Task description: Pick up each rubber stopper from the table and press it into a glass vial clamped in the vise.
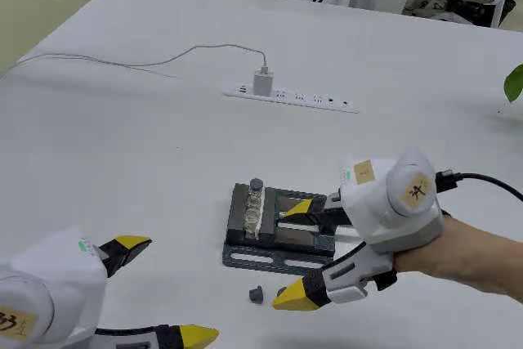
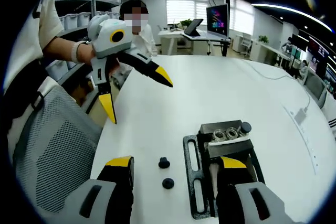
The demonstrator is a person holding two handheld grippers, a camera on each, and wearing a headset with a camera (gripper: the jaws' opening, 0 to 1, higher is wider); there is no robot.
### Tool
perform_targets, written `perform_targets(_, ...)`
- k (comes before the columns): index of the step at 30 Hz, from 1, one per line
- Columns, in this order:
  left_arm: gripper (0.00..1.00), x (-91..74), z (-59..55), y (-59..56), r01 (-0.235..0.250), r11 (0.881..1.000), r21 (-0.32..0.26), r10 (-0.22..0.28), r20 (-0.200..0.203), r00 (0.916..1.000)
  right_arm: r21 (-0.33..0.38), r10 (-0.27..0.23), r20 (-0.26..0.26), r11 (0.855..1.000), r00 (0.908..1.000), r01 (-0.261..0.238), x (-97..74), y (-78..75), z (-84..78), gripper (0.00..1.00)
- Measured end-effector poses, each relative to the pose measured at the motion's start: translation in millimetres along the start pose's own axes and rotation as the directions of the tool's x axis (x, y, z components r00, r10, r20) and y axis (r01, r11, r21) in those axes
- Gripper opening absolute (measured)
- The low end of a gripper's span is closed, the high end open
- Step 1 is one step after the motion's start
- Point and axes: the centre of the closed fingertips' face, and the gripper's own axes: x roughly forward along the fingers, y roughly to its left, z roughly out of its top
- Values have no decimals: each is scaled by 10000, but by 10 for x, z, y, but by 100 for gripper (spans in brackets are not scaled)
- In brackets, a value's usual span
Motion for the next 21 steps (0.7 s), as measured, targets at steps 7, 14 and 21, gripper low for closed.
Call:
perform_targets(7,79,-16,-47,-22,-8,10000,-97,7,-51,10000,-27,306,-206,9995,9993,-307,168,89,-106,42)
perform_targets(14,78,-25,-81,-42,-26,9998,-221,25,-72,10000,-235,410,-589,9988,9974,-424,295,129,-233,30)
perform_targets(21,78,-29,-97,-55,-37,9996,-298,34,-89,10000,-555,679,-1012,9957,9925,-738,347,156,-306,23)
